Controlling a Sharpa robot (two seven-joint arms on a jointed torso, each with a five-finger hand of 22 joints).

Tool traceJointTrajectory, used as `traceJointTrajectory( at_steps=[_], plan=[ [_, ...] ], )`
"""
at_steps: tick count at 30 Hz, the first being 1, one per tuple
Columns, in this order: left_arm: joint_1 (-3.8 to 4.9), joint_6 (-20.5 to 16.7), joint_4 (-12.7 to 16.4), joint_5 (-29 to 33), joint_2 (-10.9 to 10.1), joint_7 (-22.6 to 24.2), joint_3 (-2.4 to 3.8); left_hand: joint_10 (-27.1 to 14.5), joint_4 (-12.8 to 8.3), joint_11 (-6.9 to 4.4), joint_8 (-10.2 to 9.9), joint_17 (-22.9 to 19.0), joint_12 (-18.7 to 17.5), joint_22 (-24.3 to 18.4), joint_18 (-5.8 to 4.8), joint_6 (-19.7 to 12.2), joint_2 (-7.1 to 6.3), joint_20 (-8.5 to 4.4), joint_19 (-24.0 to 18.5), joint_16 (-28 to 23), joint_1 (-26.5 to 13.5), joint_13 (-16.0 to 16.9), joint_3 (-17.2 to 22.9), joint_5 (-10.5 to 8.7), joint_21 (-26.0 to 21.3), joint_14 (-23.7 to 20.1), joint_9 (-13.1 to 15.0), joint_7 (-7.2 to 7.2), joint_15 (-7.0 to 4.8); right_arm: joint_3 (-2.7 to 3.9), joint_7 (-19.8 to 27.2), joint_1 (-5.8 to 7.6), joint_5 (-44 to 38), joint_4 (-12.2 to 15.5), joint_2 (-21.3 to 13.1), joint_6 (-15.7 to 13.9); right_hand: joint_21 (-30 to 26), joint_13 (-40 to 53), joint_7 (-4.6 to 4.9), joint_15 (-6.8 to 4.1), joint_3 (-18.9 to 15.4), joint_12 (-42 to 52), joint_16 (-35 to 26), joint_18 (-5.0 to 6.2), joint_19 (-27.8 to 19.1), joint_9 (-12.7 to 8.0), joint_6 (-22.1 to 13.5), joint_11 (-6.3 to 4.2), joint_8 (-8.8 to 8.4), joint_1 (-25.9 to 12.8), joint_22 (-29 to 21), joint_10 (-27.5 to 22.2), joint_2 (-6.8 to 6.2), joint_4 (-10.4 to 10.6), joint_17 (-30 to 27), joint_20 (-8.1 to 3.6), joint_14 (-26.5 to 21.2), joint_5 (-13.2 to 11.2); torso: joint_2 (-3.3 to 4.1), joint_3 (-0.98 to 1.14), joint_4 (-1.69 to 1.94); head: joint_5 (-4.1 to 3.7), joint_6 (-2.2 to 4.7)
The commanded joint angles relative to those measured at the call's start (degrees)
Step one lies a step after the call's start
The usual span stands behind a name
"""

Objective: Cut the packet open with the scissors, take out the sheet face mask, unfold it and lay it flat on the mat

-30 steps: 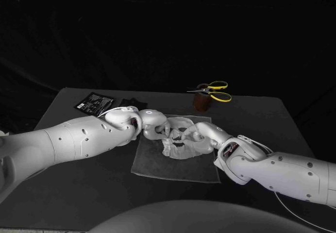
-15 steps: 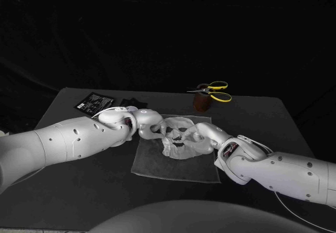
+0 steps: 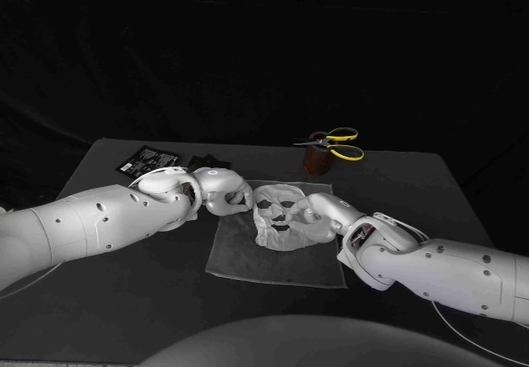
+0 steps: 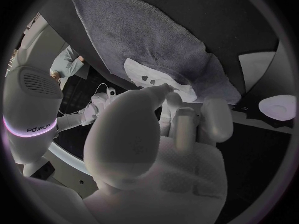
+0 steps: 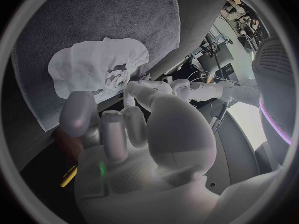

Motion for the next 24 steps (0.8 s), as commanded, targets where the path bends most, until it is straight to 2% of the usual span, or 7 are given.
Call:
traceJointTrajectory(
  at_steps=[1, 4, 5, 9, 17, 20, 24],
  plan=[
    [0.00, -6.7, 1.7, 6.6, -0.6, 5.1, 0.08, -2.1, -1.2, 1.09, -1.9, -3.7, -3.9, -2.7, 1.33, -2.1, -3.93, 0.80, -2.3, -2.0, 0.1, -3.7, -0.3, 0.10, -2.8, -2.8, -0.9, 1.08, 1.02, 0.01, -0.1, 0.01, -0.6, 0.0, 0.0, 0.3, -0.2, 8.7, 0.12, 0.45, -0.2, -0.4, 0.2, 0.60, -0.2, -0.1, -0.2, 0.34, -0.41, -0.2, 7.8, 0.9, 0.00, 0.2, 9.8, 0.19, 4.8, 0.3, 0.02, -0.01, 0.00, -0.09, 0.00],
    [-0.23, -8.7, 3.0, 8.4, -1.2, 6.2, 0.05, -2.2, -2.7, 1.39, -2.5, -5.2, -5.3, -3.3, 1.52, -2.8, -6.30, 1.20, -2.8, -2.7, 1.2, -4.8, -0.8, 0.13, -3.6, -3.8, -1.1, 1.30, 1.33, 0.01, -0.1, 0.01, -0.7, -0.1, 0.1, 0.4, -0.2, 8.7, 0.12, 0.45, -0.2, -0.4, 0.2, 0.60, -0.2, -0.1, -0.2, 0.34, -0.41, -0.2, 7.8, 0.9, 0.00, 0.2, 9.8, 0.19, 4.8, 0.3, 0.01, 0.00, 0.07, -0.16, 0.00],
    [-0.24, -8.7, 3.1, 8.4, -1.3, 6.2, 0.04, -2.2, -2.7, 1.39, -2.5, -5.2, -5.3, -3.3, 1.52, -2.8, -6.30, 1.20, -2.8, -2.7, 1.2, -4.8, -0.8, 0.13, -3.6, -3.8, -1.1, 1.30, 1.33, 0.01, -0.1, 0.01, -0.7, -0.1, 0.1, 0.4, -0.2, 8.7, 0.12, 0.45, -0.2, -0.4, 0.2, 0.60, -0.2, -0.1, -0.2, 0.34, -0.41, -0.2, 7.8, 0.9, 0.00, 0.2, 9.8, 0.19, 4.8, 0.3, 0.01, 0.01, 0.06, -0.17, 0.00],
    [-0.67, -8.5, 3.5, 7.5, -1.3, 5.0, -0.34, -2.4, -3.2, 1.70, -2.6, -6.5, -5.9, -3.8, 1.64, -2.9, -8.40, 1.60, -3.3, -3.3, 0.5, -5.4, -2.6, 0.13, -4.2, -4.8, -1.1, 1.41, 1.67, 0.01, -0.1, 0.01, -0.7, -0.3, 0.3, 0.5, -0.2, 8.6, 0.12, 0.45, -0.3, -0.4, 0.2, 0.62, -0.3, -0.1, -0.3, 0.34, -0.49, -0.1, 7.8, 0.9, -0.10, 0.1, 9.8, 0.21, 4.8, 0.3, -0.01, 0.01, 0.03, -0.09, 0.00],
    [-2.02, -6.7, 1.1, 3.8, 0.8, 1.6, -0.57, -1.8, -4.1, 1.49, -2.4, -3.1, -4.4, -2.6, 1.32, -2.3, -8.12, 1.70, -2.0, -1.9, 0.9, -4.9, -4.1, 0.15, -3.0, -2.7, -1.1, 1.18, 1.56, -0.01, 0.0, 0.01, -0.7, -0.3, 0.6, 0.5, -0.2, 8.6, 0.12, 0.45, -0.3, -0.4, 0.2, 0.62, -0.3, -0.1, -0.3, 0.34, -0.49, -0.1, 7.8, 0.9, -0.10, 0.1, 9.8, 0.21, 4.8, 0.3, 0.07, 0.01, -0.08, 0.04, 0.00],
    [-2.38, -5.0, 0.1, 2.3, 1.8, 0.4, -0.60, -1.2, -4.4, 1.07, -2.3, 1.3, -2.0, -0.3, 0.71, -1.3, -7.49, 1.44, 0.0, 0.0, 1.2, -3.8, -4.6, 0.15, -0.7, 0.1, -1.1, 0.79, 1.22, -0.01, 0.0, 0.01, -0.7, -0.3, 0.7, 0.5, -0.3, 8.6, 0.14, 0.46, -0.3, -0.5, 0.2, 0.63, -0.3, -0.2, -0.3, 0.35, -0.55, -0.1, 7.7, 0.8, -0.18, 0.1, 9.7, 0.22, 4.8, 0.3, 0.08, 0.03, -0.10, -0.03, 0.00],
    [-2.56, -3.8, -0.8, 1.0, 2.8, -0.7, -0.61, 0.5, -4.5, 0.73, -2.3, 4.3, 0.6, 1.3, 0.26, -0.2, -7.18, 1.17, 1.4, 1.2, 1.1, -1.4, -4.9, 0.15, 0.9, 1.9, -1.2, 0.52, 0.93, -0.01, 0.0, 0.01, -0.7, -0.3, 0.8, 0.6, -0.3, 8.6, 0.14, 0.46, -0.3, -0.5, 0.2, 0.63, -0.3, -0.2, -0.3, 0.35, -0.55, -0.1, 7.7, 0.8, -0.18, 0.1, 9.7, 0.22, 4.8, 0.3, 0.05, 0.07, -0.07, 0.00, 0.00]
  ],
)
